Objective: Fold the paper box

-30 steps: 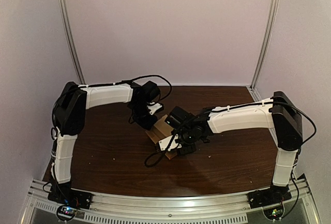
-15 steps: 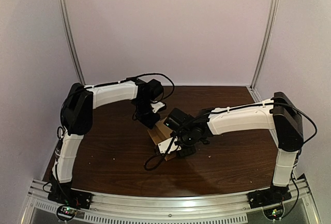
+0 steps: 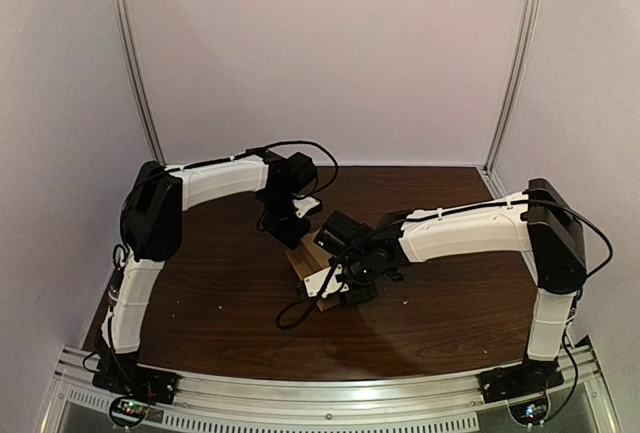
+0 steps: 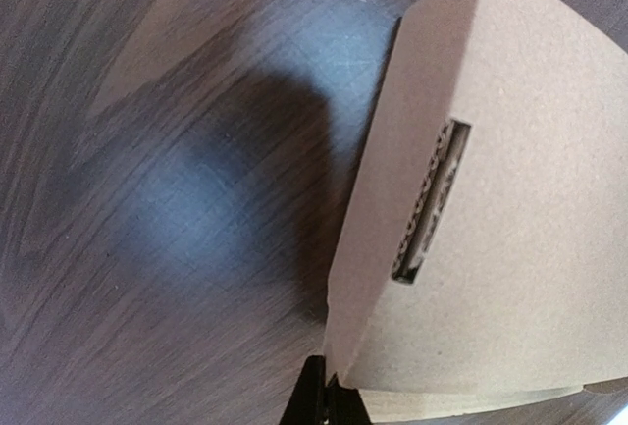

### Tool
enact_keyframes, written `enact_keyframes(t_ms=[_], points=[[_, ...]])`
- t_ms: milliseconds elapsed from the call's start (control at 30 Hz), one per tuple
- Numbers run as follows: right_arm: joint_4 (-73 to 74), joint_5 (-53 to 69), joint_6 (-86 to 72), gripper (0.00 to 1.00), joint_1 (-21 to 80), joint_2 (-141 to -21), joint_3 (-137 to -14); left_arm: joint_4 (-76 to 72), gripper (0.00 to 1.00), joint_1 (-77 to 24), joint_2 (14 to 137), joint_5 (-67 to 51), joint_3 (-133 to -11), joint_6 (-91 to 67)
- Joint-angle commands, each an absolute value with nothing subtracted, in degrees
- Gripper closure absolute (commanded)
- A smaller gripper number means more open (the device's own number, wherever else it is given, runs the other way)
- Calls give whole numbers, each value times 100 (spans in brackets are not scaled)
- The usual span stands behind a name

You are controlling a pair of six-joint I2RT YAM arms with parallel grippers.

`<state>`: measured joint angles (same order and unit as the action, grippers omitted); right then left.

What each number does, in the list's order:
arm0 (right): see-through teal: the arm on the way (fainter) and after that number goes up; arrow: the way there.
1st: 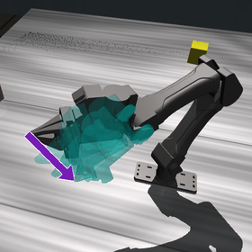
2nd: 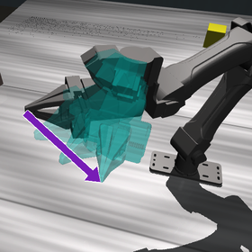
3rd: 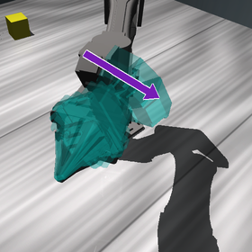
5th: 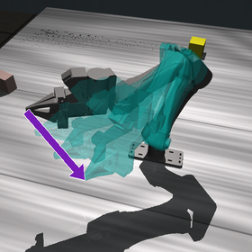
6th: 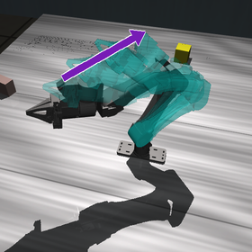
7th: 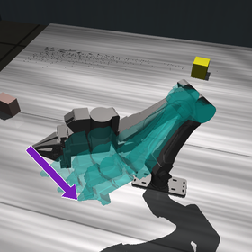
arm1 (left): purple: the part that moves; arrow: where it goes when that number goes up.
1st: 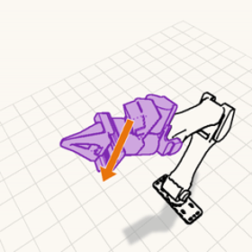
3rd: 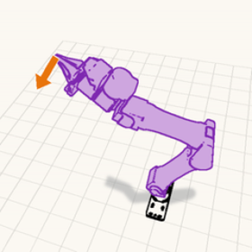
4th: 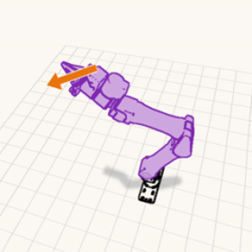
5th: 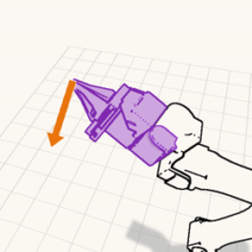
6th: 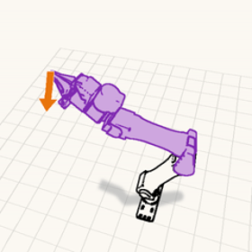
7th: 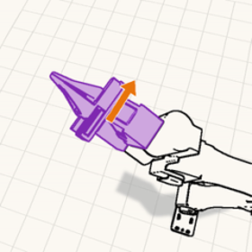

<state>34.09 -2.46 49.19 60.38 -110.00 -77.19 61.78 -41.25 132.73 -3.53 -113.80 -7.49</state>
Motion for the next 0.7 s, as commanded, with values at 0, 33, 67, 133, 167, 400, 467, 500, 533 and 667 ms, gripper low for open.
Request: enact_keyframes(t_ms=[0,33,67,133,167,400,467,500,533,667], points=[[3915,-217,4572,40,6126,-11359,-7671,6294,100,-4236,13388,-861,-11505,-925],[3928,-242,4539,40,6126,-11343,-7666,6312,100,-4236,13388,-854,-11509,-924],[3936,-250,4521,40,6129,-11329,-7656,6330,100,-4232,13393,-848,-11513,-924],[3928,-250,4505,41,6133,-11309,-7625,6345,100,-4233,13380,-818,-11514,-921],[3921,-250,4486,41,6127,-11303,-7619,6341,100,-4236,13387,-811,-11514,-917],[3949,-349,4445,41,6126,-11124,-7630,6286,100,-4232,13400,-800,-11496,-852],[3996,-431,4441,41,6119,-11027,-7671,6286,100,-4234,13387,-787,-11496,-847],[3990,-476,4432,40,6120,-10989,-7686,6278,100,-4236,13398,-778,-11496,-852],[3987,-511,4411,40,6103,-10943,-7696,6268,100,-4235,13400,-782,-11496,-859],[4093,-408,4250,38,5992,-10857,-7802,6233,100,-4236,13401,-791,-11496,-871]])
